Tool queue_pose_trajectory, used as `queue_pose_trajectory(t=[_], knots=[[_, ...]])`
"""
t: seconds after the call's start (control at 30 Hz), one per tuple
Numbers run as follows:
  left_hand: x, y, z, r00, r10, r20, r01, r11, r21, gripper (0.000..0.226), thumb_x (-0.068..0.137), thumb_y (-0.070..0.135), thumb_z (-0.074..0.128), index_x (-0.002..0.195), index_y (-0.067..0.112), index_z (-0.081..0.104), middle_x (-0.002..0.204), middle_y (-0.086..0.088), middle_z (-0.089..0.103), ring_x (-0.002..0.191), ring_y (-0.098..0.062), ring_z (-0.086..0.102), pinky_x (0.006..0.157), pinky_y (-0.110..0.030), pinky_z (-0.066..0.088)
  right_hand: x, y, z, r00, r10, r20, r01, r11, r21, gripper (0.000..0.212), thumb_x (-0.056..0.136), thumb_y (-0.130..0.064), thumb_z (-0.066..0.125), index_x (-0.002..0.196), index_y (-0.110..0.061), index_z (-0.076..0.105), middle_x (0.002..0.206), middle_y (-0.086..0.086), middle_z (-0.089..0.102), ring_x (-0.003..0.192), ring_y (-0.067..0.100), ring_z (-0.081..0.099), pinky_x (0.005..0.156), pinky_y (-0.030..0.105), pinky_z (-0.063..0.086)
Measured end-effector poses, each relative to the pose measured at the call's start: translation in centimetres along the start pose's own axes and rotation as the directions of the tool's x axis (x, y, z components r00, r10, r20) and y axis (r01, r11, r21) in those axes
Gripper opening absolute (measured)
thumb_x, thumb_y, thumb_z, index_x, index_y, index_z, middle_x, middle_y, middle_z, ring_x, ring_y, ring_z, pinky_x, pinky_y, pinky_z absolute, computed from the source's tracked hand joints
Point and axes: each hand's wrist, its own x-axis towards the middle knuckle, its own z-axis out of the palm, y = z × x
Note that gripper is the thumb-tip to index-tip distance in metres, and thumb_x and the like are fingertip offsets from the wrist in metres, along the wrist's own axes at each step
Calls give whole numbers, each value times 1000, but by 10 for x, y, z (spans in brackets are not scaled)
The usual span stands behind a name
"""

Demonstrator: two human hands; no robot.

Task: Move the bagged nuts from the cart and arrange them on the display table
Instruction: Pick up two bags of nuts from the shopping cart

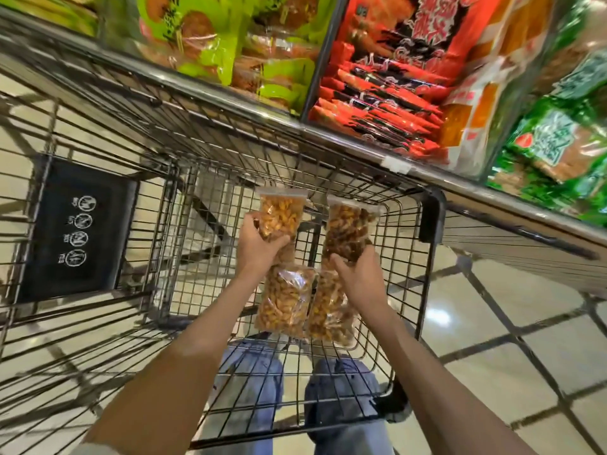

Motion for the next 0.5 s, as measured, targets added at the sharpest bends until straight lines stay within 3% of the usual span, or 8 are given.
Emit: queue_pose_trajectory(t=[0.07,0.13,0.2,0.3,0.4,0.5], knots=[[-5,-9,-10,1000,-6,23,7,1000,-26,72,85,25,87,141,21,42,123,2,62,110,-18,62,84,-32,54,15,-5,6,995,95,-15,-95,995,6,70,87,-65,64,123,-6,52,118,14,65,106,33,65,92,54,59],[-9,-17,-18,1000,-23,15,24,999,-39,76,85,26,87,144,21,40,128,1,61,117,-21,62,94,-42,56,27,-11,16,984,177,-35,-177,984,-3,77,82,-70,49,116,-2,57,111,16,67,100,33,66,87,49,60],[-9,-25,-23,999,-53,-6,52,997,-49,78,83,31,88,144,22,40,136,-3,63,122,-25,63,102,-51,55,35,-21,24,966,257,-36,-258,965,-47,65,92,-58,51,117,1,57,114,15,58,108,28,57,86,41,53],[-10,-32,-26,996,-91,7,92,987,-134,74,83,32,89,137,26,40,133,-2,63,123,-27,64,103,-56,56,36,-34,29,929,359,-86,-366,926,-93,57,99,-45,60,135,0,53,126,16,54,120,33,54,95,47,55],[-11,-34,-27,995,-94,29,97,981,-169,74,80,34,90,135,30,41,134,-2,64,123,-26,65,103,-59,55,49,-26,36,897,438,-59,-438,899,14,59,93,-39,66,137,-4,49,132,17,56,125,36,54,102,55,53],[-13,-33,-25,995,-89,46,95,985,-145,80,82,34,89,145,24,41,129,3,65,122,-22,64,108,-56,53,56,-16,34,878,472,77,-475,841,261,37,90,-30,73,114,-6,61,109,11,70,97,27,70,87,51,64]])
